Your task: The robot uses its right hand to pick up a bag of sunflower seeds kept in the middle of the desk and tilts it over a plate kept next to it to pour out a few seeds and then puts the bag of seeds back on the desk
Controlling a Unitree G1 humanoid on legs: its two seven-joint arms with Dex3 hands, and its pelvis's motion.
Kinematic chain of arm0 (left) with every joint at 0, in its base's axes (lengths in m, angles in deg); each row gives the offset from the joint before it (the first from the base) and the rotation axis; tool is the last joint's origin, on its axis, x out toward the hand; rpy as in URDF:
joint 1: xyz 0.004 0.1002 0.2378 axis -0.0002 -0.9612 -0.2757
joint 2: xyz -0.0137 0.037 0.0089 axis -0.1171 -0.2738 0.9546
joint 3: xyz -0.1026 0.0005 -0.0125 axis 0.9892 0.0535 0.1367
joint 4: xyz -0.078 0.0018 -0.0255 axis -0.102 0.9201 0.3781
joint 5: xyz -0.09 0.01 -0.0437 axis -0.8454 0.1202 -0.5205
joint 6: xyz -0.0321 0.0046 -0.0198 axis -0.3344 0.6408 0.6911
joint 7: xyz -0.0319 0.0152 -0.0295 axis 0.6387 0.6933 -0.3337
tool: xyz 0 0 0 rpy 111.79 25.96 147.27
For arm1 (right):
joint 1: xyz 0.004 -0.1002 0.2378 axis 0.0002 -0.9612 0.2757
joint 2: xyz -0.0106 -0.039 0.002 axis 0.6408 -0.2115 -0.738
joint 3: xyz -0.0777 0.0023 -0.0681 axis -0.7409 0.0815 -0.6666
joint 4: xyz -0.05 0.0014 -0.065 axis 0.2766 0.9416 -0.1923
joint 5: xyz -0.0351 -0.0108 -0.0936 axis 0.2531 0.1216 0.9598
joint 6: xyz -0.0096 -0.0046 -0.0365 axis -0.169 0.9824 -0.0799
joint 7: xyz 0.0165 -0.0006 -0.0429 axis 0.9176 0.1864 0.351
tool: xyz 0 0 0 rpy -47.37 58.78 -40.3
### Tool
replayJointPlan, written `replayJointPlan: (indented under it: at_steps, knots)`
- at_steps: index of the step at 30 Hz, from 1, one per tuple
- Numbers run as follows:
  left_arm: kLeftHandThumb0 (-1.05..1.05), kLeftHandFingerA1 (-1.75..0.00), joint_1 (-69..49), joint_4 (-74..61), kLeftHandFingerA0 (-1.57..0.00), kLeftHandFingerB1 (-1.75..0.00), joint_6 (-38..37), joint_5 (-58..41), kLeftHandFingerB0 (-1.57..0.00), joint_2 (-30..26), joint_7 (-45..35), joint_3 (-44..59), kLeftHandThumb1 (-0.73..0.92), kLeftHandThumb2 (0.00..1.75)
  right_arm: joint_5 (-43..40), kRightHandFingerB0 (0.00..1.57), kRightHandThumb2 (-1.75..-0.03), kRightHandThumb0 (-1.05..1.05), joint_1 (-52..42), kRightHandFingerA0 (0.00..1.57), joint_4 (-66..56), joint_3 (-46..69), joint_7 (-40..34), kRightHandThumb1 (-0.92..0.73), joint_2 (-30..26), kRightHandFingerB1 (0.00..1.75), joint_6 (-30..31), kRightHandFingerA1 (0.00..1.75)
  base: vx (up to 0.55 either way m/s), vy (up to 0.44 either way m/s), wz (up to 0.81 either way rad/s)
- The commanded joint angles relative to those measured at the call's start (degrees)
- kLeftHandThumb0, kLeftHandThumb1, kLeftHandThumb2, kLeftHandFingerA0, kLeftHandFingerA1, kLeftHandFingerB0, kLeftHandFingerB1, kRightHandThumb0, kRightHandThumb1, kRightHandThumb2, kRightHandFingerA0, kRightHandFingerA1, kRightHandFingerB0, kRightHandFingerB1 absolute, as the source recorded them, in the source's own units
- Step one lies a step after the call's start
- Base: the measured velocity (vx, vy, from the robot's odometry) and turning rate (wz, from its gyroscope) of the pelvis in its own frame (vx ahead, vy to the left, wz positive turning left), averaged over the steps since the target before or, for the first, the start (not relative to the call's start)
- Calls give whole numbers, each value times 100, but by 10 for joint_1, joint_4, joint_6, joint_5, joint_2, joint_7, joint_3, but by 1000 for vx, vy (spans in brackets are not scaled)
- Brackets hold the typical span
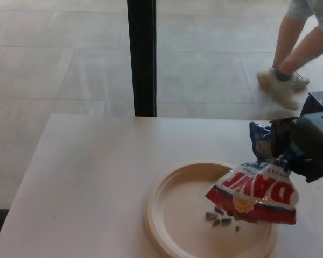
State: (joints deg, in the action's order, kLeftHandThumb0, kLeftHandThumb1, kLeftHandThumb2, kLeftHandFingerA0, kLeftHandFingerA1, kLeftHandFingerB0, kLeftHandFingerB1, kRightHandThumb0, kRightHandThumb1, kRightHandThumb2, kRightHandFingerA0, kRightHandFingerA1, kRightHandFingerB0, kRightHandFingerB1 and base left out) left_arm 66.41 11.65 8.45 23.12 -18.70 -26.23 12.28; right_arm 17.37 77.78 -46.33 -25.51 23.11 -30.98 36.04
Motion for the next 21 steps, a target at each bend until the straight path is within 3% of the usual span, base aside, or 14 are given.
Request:
replayJointPlan:
  at_steps: [1,3,8,10,13,14,16,21]
  knots:
    - [-45,-60,1,0,-58,-45,-1,-6,-53,-11,-2,8,65,60,39,74,-101,-25,19,90,0,-7,-19,-46,-9,156,-11,175,0,0,0]
    - [-46,-64,2,1,-60,-46,-1,-3,-57,-11,0,7,63,59,39,78,-105,-25,26,91,7,-7,-21,-43,-8,149,-12,175,0,0,0]
    - [-48,-58,0,-1,-55,-44,-5,5,-55,-15,-2,0,64,59,47,70,-93,-25,33,89,3,-4,-24,-43,-11,162,-18,175,0,0,0]
    - [-48,-60,0,-2,-57,-46,-10,9,-59,-18,-4,-5,64,59,45,78,-98,-28,35,91,0,2,-25,-43,-8,142,-17,175,0,0,0]
    - [-48,-60,-2,-2,-58,-44,-9,8,-56,-20,-5,-7,65,60,52,75,-98,-30,38,90,-6,4,-21,-41,-6,147,-6,175,0,0,0]
    - [-46,-61,0,-2,-57,-46,-6,5,-57,-20,-7,-6,65,59,57,69,-95,-31,48,88,-9,3,0,-42,-8,160,6,175,0,0,0]
    - [-49,-58,0,-1,-51,-44,-6,14,-54,-22,-2,-16,61,59,73,68,-94,-32,54,88,-13,-1,4,-43,-8,161,18,175,0,0,0]
    - [-50,-67,-4,0,-61,-48,-14,10,-66,-22,-7,-17,61,58,70,70,-93,-30,67,90,-7,4,-11,-47,9,163,25,175,0,0,0]
